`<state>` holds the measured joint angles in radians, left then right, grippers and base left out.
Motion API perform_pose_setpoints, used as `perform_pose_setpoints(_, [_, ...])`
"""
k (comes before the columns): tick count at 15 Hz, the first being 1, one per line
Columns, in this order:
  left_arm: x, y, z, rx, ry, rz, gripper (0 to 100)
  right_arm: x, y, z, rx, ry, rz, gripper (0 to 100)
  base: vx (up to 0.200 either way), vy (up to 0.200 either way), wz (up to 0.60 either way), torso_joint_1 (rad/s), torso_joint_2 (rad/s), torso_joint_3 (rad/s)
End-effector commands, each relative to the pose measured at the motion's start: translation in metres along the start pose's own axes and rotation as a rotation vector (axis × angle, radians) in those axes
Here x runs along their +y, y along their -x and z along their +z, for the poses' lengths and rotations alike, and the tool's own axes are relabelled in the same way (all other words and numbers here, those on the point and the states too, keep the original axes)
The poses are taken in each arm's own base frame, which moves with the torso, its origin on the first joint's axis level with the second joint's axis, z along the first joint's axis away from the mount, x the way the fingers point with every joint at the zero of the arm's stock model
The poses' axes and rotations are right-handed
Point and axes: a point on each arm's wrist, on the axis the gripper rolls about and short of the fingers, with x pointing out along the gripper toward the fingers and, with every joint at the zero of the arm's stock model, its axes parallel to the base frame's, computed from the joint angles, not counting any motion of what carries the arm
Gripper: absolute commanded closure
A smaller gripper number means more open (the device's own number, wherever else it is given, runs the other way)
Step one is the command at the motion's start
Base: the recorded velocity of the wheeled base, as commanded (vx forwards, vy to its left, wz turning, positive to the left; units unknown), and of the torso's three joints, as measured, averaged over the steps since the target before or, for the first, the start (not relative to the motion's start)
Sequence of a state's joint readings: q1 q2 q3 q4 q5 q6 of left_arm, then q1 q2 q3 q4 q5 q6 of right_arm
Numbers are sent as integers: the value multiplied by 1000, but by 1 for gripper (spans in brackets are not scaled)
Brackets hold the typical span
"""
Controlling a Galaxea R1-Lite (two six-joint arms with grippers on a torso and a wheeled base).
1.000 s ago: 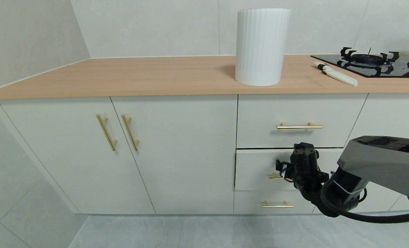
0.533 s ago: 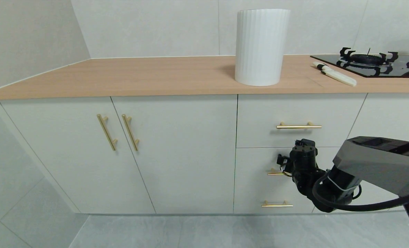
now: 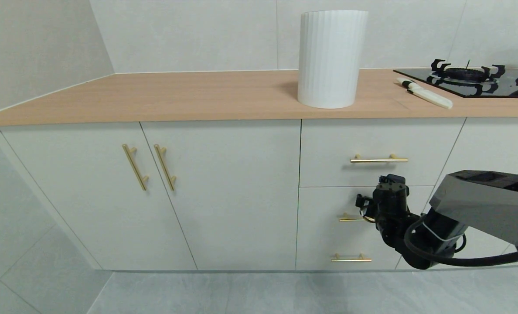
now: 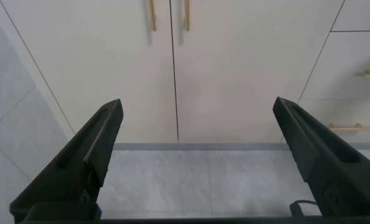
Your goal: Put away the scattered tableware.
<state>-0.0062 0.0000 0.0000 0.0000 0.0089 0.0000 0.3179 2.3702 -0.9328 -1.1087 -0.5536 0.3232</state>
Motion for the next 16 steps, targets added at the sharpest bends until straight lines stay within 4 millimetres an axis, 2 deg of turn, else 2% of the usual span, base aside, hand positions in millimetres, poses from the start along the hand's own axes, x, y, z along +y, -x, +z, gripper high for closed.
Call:
perform_pose_setpoints(1, [0,0,0,0,0,0,0,-9,32,29,-19,25,18,0,0,0,0,0,0,0])
perform_pose_setpoints(2, [0,0,0,0,0,0,0,-22,63,47,-25,94,24,0,0,0,0,0,0,0])
perform_pose_setpoints(4, [0,0,0,0,0,0,0,-45,109,69,-51,152,36,0,0,0,0,0,0,0])
perform_pose_setpoints(5, [0,0,0,0,0,0,0,-54,131,77,-70,165,49,0,0,0,0,0,0,0])
perform_pose_setpoints(7, [0,0,0,0,0,0,0,-72,177,80,-88,167,84,0,0,0,0,0,0,0])
perform_pose_setpoints(8, [0,0,0,0,0,0,0,-79,188,80,-94,165,87,0,0,0,0,0,0,0])
perform_pose_setpoints(10, [0,0,0,0,0,0,0,-107,228,88,-175,180,66,0,0,0,0,0,0,0])
perform_pose_setpoints(11, [0,0,0,0,0,0,0,-115,240,92,-213,171,55,0,0,0,0,0,0,0])
perform_pose_setpoints(12, [0,0,0,0,0,0,0,-134,267,100,-303,167,32,0,0,0,0,0,0,0])
perform_pose_setpoints(14, [0,0,0,0,0,0,0,-159,294,105,-384,193,-28,0,0,0,0,0,0,0])
perform_pose_setpoints(16, [0,0,0,0,0,0,0,-179,313,105,-412,189,-114,0,0,0,0,0,0,0])
